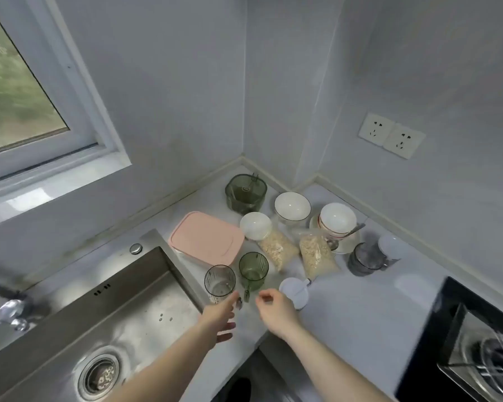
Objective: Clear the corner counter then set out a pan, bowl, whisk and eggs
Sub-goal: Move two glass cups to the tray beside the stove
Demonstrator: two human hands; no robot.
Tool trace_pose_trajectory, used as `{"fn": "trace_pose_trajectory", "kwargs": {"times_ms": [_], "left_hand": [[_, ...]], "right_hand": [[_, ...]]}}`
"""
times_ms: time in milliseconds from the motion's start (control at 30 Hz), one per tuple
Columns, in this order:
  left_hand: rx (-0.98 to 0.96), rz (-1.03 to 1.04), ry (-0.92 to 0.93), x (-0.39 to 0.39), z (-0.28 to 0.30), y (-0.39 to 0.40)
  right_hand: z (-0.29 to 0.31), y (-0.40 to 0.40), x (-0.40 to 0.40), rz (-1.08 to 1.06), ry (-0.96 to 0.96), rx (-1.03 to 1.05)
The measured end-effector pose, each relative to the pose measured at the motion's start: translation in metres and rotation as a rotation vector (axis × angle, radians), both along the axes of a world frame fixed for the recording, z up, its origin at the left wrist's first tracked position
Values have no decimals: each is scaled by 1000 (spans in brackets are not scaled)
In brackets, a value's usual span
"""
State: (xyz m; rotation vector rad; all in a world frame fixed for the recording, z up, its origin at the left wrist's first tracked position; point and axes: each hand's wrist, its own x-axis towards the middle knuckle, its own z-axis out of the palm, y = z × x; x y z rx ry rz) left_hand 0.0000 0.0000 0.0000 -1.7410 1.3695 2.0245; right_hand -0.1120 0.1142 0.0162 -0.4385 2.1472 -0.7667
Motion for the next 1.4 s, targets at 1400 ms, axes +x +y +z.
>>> {"fn": "trace_pose_trajectory", "kwargs": {"times_ms": [1400], "left_hand": [[-532,-360,358,43,111,124]], "right_hand": [[83,212,41,-385,-275,-389]]}}
